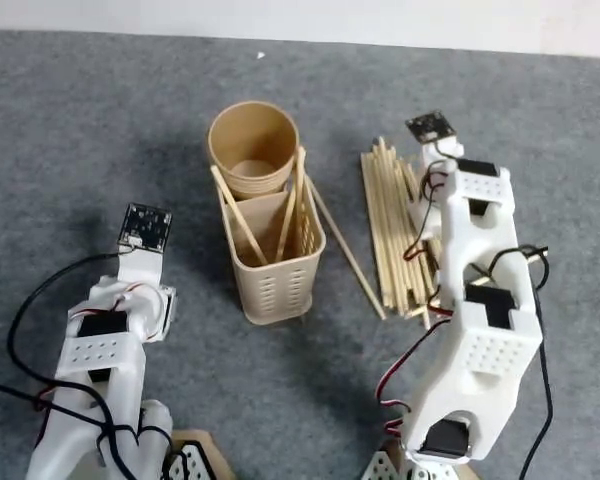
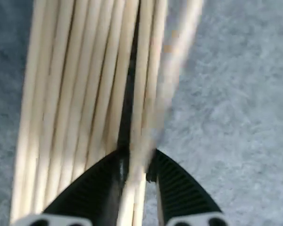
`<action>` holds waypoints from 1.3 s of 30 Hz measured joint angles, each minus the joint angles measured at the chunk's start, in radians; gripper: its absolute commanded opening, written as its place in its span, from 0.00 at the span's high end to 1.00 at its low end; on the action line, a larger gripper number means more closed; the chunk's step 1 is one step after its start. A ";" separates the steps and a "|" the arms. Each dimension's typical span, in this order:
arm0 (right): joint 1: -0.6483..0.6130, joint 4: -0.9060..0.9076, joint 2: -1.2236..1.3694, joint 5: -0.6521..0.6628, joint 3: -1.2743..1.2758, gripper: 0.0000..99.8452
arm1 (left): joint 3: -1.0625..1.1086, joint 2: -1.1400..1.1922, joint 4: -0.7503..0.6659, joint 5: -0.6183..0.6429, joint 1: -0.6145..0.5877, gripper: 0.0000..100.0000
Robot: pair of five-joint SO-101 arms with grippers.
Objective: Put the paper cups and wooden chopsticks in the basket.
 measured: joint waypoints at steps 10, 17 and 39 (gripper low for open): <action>0.000 0.002 -0.114 -0.135 -0.075 0.99 | 0.000 0.000 0.000 0.000 0.000 0.82; -0.038 0.002 -0.219 -0.255 -0.206 0.99 | 0.000 0.000 0.000 0.000 0.000 0.82; -0.540 -0.037 -0.812 -0.470 -0.333 0.99 | 0.000 0.000 0.000 0.000 0.000 0.82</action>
